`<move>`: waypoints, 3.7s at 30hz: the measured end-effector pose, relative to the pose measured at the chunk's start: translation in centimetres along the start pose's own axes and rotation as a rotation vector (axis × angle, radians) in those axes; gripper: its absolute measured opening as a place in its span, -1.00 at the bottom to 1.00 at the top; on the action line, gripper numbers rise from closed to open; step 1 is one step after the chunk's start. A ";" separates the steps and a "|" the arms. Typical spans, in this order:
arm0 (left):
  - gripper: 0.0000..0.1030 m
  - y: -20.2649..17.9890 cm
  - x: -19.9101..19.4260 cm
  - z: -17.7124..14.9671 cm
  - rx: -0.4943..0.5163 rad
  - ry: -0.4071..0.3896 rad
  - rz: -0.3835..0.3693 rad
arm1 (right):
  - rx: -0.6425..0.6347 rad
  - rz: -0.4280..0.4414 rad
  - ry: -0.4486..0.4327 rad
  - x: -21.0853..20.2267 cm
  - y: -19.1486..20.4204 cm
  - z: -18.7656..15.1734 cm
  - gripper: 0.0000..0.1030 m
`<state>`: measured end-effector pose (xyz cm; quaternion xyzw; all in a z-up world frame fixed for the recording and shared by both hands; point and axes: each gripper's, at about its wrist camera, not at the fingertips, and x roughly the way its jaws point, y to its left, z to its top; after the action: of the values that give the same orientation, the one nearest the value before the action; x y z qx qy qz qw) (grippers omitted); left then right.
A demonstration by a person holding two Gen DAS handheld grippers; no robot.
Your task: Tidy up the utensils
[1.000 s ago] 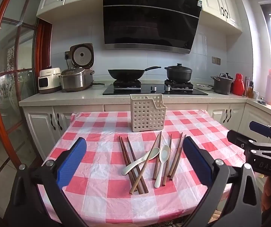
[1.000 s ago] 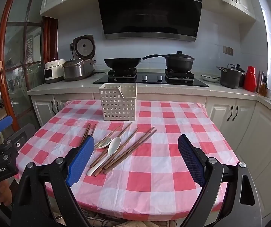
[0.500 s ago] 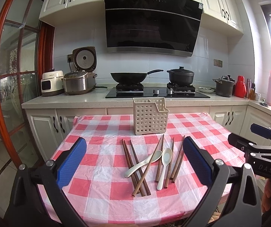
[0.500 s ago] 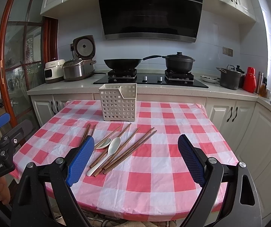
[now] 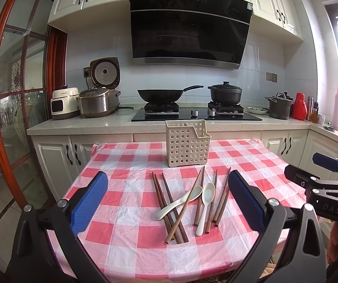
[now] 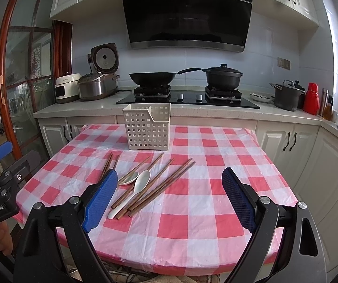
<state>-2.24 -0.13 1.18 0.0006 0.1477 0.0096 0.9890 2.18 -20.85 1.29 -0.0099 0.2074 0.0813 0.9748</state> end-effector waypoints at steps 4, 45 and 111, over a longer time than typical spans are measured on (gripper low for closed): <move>0.91 0.1 0.0 0.0 0.000 0.003 0.001 | 0.001 0.003 0.004 0.1 0.0 -0.1 0.65; 0.91 0.3 0.2 -0.4 -0.002 0.018 0.005 | 0.011 0.002 0.032 0.8 0.0 -0.5 0.65; -0.75 -5.3 29.2 -4.9 0.146 0.639 -0.268 | 0.163 0.014 0.431 20.7 -4.7 -3.0 0.65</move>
<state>24.38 -4.91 -12.04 0.0491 0.4487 -0.1311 0.8827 20.38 -22.44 -9.96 0.0530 0.4169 0.0672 0.9049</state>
